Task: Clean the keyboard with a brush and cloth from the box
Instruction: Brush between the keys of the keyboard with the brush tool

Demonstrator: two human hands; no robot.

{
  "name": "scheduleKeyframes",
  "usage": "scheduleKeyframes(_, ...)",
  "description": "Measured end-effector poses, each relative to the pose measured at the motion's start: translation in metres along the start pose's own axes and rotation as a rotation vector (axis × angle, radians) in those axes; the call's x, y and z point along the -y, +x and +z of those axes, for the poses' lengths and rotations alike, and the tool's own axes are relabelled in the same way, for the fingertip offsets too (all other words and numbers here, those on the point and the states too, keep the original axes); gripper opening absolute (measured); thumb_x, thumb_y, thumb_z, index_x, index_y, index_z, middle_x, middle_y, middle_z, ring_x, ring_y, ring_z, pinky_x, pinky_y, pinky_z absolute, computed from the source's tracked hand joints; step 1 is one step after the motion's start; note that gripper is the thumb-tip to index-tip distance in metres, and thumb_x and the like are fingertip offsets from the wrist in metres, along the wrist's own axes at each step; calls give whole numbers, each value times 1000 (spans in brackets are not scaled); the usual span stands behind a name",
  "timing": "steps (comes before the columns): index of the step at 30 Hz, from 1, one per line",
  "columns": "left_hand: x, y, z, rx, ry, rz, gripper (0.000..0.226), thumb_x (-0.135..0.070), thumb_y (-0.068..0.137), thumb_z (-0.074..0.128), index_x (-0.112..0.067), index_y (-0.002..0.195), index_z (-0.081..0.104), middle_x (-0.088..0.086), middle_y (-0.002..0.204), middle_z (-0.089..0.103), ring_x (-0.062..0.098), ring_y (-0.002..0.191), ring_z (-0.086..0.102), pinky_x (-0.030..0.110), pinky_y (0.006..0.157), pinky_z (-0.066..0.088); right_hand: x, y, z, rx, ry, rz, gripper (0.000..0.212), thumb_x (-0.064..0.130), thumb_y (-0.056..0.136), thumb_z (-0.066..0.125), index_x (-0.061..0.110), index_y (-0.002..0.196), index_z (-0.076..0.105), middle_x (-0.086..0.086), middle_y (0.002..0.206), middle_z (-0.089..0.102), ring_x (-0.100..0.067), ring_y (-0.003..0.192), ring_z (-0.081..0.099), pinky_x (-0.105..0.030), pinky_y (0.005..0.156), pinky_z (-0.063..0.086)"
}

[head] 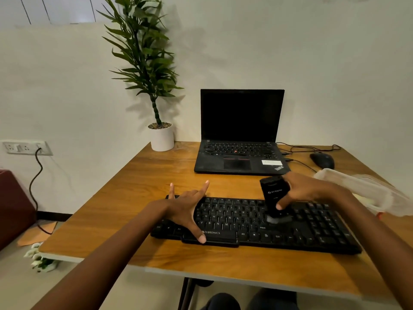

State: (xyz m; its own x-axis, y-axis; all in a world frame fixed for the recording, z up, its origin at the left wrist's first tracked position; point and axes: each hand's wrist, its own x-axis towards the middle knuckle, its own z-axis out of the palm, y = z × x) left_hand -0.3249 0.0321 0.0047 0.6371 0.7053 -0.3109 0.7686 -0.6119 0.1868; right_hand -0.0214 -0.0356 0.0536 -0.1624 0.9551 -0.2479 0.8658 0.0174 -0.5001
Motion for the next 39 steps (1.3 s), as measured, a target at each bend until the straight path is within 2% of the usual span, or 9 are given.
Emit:
scheduleKeyframes(3, -3, -1, 0, -4, 21, -8, 138, -62, 64, 74, -30, 136, -40, 5, 160, -3, 25, 146, -9, 68, 100, -24, 31, 21, 1, -22, -101, -91, 37, 13, 71, 76, 13, 101, 55, -1, 96, 62, -18, 93, 58, -24, 79, 44)
scheduleKeyframes(8, 1, -1, 0, -3, 2, -7, 139, -67, 61, 72, -33, 135, -40, 4, 160, -1, 25, 146, -7, 69, 98, -25, 75, 63, 60, -250, 265, -273, 46, 19, 72, 78, 16, 112, 56, -1, 109, 63, -16, 104, 59, -27, 88, 47)
scheduleKeyframes(14, -3, -2, -2, -5, 32, -9, 136, -63, 66, 72, -29, 137, -39, 5, 160, -2, 26, 146, -7, 67, 97, -28, 5, 33, 24, -146, 189, -128, 46, 14, 73, 76, 20, 109, 49, 6, 102, 58, -13, 99, 57, -12, 76, 42)
scheduleKeyframes(18, -3, -2, -4, 3, 51, -12, 136, -63, 66, 72, -29, 137, -39, 5, 160, -1, 26, 146, -6, 68, 98, -27, -22, 25, -15, -84, 6, 38, 55, 13, 70, 78, 13, 116, 48, -2, 110, 60, -20, 106, 56, -28, 90, 45)
scheduleKeyframes(20, -6, -2, -5, 13, 70, -15, 135, -64, 66, 72, -28, 137, -38, 5, 160, -1, 26, 146, -5, 68, 97, -26, -8, 29, -22, -55, -82, 56, 47, 15, 71, 76, 16, 109, 49, 3, 100, 58, -19, 99, 55, -25, 82, 45)
scheduleKeyframes(25, -10, -2, -9, 34, 95, -34, 133, -63, 67, 71, -30, 139, -35, 5, 160, 0, 25, 146, -4, 69, 97, -26, 21, 47, 14, -203, 173, -146, 45, 15, 74, 75, 17, 112, 50, 2, 105, 59, -13, 101, 54, -18, 81, 44)
scheduleKeyframes(29, -9, -1, -9, 37, 113, -49, 133, -65, 66, 71, -30, 140, -34, 4, 160, 3, 25, 146, -2, 68, 96, -27, -23, 23, 9, -217, 234, -66, 51, 12, 72, 76, 12, 117, 51, -3, 112, 61, -20, 110, 56, -29, 94, 44)
scheduleKeyframes(34, -19, 3, -18, 101, 162, -77, 135, -65, 65, 72, -33, 138, -36, 5, 160, -2, 27, 146, -6, 68, 95, -26, -71, -29, -35, -230, 63, 113, 49, 15, 73, 76, 21, 110, 45, -3, 107, 61, -8, 89, 55, -18, 75, 39)
scheduleKeyframes(39, -79, 29, -22, 61, 73, 77, 132, -60, 68, 73, -30, 139, -35, 2, 158, -17, 26, 145, -14, 65, 95, -26, -34, -22, -7, -324, 297, -43, 47, 12, 72, 77, 22, 110, 51, 8, 103, 61, -3, 95, 58, -11, 70, 41)
